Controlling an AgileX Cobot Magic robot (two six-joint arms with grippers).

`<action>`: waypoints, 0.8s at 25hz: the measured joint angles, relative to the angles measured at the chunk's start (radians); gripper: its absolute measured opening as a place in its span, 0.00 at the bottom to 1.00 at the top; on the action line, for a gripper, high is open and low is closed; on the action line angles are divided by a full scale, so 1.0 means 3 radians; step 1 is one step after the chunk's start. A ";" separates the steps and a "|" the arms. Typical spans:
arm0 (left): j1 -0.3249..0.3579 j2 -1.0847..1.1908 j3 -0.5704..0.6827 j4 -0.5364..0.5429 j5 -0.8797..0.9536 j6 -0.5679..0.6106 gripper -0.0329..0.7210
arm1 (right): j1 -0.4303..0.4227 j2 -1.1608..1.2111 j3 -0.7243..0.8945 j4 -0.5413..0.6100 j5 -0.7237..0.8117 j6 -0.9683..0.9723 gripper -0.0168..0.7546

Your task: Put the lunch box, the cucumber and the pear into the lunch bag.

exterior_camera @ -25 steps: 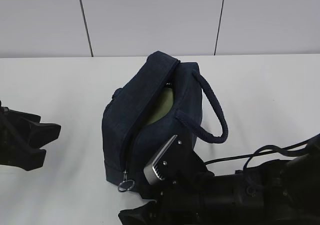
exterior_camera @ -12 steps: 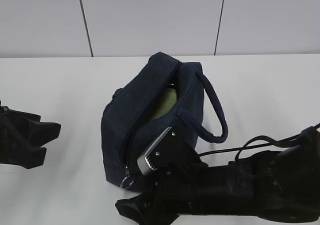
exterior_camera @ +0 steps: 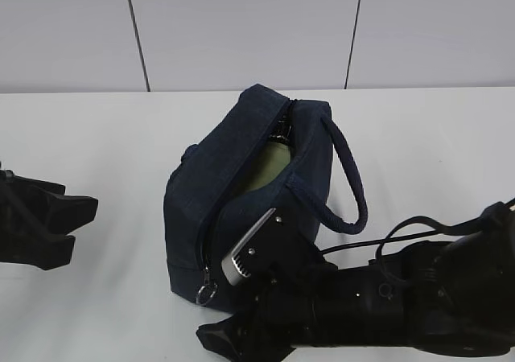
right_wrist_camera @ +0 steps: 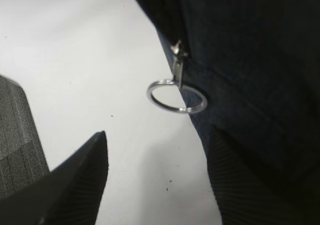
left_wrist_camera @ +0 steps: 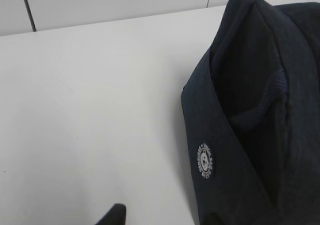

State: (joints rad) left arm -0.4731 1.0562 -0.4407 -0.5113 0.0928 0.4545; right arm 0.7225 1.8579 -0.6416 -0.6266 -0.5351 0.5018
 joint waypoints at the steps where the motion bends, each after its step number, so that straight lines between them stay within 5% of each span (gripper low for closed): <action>1: 0.0000 0.0000 0.0000 0.0000 0.0000 0.0000 0.43 | 0.0000 0.0000 0.0000 0.0000 0.0000 -0.0001 0.67; 20: 0.0000 0.0000 0.0000 -0.0016 -0.0009 0.0000 0.43 | 0.0000 0.0072 -0.0210 0.0021 -0.0070 0.0085 0.67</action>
State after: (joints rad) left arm -0.4731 1.0562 -0.4407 -0.5162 0.0900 0.4545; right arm 0.7225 1.8794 -0.7045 -0.6203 -0.5561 0.5273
